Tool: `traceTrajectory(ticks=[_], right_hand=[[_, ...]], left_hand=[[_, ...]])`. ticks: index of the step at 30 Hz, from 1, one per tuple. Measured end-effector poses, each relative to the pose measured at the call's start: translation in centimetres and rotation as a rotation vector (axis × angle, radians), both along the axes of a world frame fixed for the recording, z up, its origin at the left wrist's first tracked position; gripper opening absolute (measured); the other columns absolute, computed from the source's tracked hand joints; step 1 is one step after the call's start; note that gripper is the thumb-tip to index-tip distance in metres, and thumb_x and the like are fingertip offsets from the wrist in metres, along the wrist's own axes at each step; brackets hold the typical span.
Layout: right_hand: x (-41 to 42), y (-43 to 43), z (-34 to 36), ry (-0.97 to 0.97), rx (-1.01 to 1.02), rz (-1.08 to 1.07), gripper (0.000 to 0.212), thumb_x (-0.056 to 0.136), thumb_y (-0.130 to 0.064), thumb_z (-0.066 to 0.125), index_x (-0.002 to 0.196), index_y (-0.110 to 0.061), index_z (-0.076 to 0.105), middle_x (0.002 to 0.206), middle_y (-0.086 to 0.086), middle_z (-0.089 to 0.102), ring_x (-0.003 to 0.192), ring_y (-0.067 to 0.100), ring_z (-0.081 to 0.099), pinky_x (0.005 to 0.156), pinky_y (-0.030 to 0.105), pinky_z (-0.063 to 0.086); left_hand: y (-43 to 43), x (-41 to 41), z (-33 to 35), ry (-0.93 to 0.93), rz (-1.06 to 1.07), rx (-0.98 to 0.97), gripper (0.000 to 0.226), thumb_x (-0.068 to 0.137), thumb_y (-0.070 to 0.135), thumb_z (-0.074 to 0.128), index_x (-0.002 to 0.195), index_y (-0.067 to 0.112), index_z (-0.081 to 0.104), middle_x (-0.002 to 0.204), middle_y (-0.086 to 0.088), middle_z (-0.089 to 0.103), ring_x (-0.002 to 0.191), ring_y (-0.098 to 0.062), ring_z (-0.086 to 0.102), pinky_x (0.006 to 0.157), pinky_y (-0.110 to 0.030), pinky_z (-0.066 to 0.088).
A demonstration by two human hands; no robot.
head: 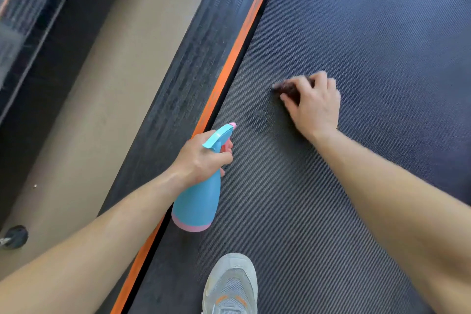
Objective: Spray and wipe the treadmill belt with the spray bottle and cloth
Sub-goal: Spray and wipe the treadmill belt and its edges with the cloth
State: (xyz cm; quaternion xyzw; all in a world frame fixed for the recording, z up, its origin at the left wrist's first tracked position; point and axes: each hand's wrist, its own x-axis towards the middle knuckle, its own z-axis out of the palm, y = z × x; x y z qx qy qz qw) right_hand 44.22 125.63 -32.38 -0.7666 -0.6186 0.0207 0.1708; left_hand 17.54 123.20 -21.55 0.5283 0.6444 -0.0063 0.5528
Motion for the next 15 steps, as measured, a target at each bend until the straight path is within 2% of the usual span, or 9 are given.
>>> traceTrajectory(ticks=[4, 8, 11, 13, 15], right_hand=[[-0.1, 2.6, 0.2, -0.021, -0.053, -0.072, 0.040, 0.091, -0.057, 0.057, 0.115, -0.025, 0.062, 0.115, 0.015, 0.052, 0.102, 0.038, 0.051, 0.079, 0.048, 0.048], [-2.5, -6.8, 0.2, 0.044, -0.005, 0.140, 0.028, 0.090, -0.049, 0.064, 0.110, -0.029, 0.066, 0.104, 0.010, 0.053, 0.091, 0.033, 0.051, 0.070, 0.047, 0.046], [-2.9, -11.3, -0.4, 0.012, -0.023, 0.315, 0.032, 0.089, -0.047, 0.067, 0.111, -0.025, 0.066, 0.103, 0.012, 0.056, 0.087, 0.034, 0.051, 0.067, 0.047, 0.047], [-2.1, -9.6, -0.7, -0.022, -0.011, 0.344, 0.031, 0.090, -0.050, 0.065, 0.110, -0.025, 0.067, 0.104, 0.010, 0.055, 0.088, 0.034, 0.051, 0.069, 0.045, 0.047], [-1.2, -5.7, -0.7, -0.048, 0.033, 0.257, 0.030, 0.091, -0.052, 0.064, 0.107, -0.027, 0.067, 0.103, 0.009, 0.054, 0.089, 0.033, 0.051, 0.069, 0.044, 0.047]], left_hand=[[1.0, 0.0, 0.0, -0.010, 0.030, 0.028, 0.055, 0.069, 0.030, 0.065, 0.122, 0.022, 0.071, 0.100, -0.001, 0.075, 0.076, -0.021, 0.077, 0.085, -0.052, 0.065], [1.7, 0.0, 0.1, -0.016, 0.021, 0.026, 0.059, 0.065, 0.035, 0.066, 0.122, 0.022, 0.071, 0.099, -0.001, 0.075, 0.081, -0.025, 0.078, 0.085, -0.054, 0.065], [1.8, 0.2, 0.0, -0.008, 0.015, 0.004, 0.049, 0.068, 0.032, 0.065, 0.115, 0.020, 0.073, 0.102, -0.001, 0.076, 0.080, -0.023, 0.079, 0.085, -0.053, 0.065], [1.9, 0.4, -0.3, -0.018, 0.022, -0.001, 0.037, 0.070, 0.031, 0.066, 0.104, 0.020, 0.075, 0.102, -0.002, 0.075, 0.080, -0.023, 0.079, 0.084, -0.053, 0.065], [1.8, 0.6, -0.7, -0.027, 0.019, -0.005, 0.030, 0.070, 0.030, 0.067, 0.098, 0.019, 0.074, 0.102, -0.005, 0.075, 0.079, -0.023, 0.079, 0.084, -0.053, 0.065]])
